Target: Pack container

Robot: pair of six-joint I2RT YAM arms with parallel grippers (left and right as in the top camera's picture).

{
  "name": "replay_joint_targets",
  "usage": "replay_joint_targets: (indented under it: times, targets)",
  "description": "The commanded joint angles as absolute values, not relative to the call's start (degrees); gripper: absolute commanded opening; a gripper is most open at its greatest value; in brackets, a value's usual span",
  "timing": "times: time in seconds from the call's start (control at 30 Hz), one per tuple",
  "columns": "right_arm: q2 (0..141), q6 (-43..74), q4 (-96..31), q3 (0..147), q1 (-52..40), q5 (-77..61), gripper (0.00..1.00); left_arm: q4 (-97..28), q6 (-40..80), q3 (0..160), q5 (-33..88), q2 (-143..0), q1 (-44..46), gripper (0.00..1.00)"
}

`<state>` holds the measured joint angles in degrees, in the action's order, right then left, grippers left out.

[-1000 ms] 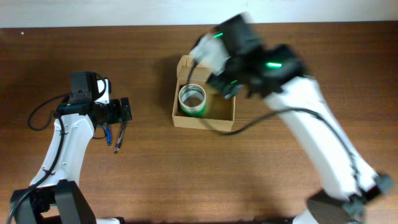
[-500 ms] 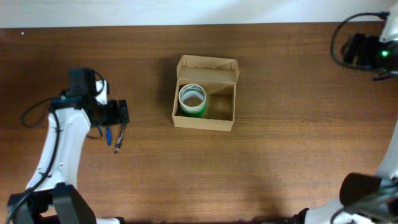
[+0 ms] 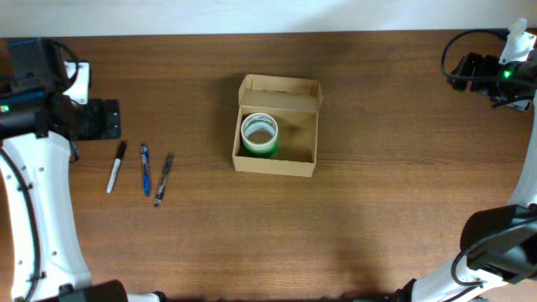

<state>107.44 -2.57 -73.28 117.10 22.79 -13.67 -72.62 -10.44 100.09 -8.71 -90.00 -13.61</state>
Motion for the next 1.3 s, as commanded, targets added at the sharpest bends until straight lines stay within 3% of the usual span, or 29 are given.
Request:
replay_joint_targets:
  times: [0.0, 0.23, 0.4, 0.5, 0.57, 0.9, 1.03, 1.27]
  targets:
    - [107.53, -2.04, -73.28, 117.25, 22.52, -14.79, 0.99, -73.21, -13.34, 100.01, -7.53, -94.13, -16.38, 1.00]
    - [107.53, -2.04, -73.28, 117.25, 22.52, -14.79, 0.99, -73.78, -14.39, 100.01, -5.78, -106.15, -19.18, 0.89]
    - [107.53, -2.04, -73.28, 117.25, 22.52, -14.79, 0.99, -73.97, -16.93, 100.01, -5.78, -116.62, -19.29, 0.89]
    - [107.53, -2.04, -73.28, 117.25, 22.52, -14.79, 0.99, -73.95, -18.85, 100.01, -5.72, -122.04, -19.29, 0.73]
    - [107.53, -2.04, -73.28, 117.25, 22.52, -14.79, 0.99, -73.14, -19.00, 100.01, -4.93, -124.70, -19.29, 0.69]
    - [107.53, -2.04, -73.28, 117.25, 22.52, -14.81, 0.99, -70.89, -19.64, 100.01, -5.82, -126.69, -19.35, 0.69]
    - [107.53, -2.04, -73.28, 117.25, 22.52, -14.79, 0.99, -71.02, -21.37, 100.01, -6.48, -126.69, -19.75, 0.59]
    - [107.53, -2.04, -73.28, 117.25, 22.52, -14.79, 0.99, -71.57, -21.34, 99.66, -6.26, -126.72, -21.71, 0.56]
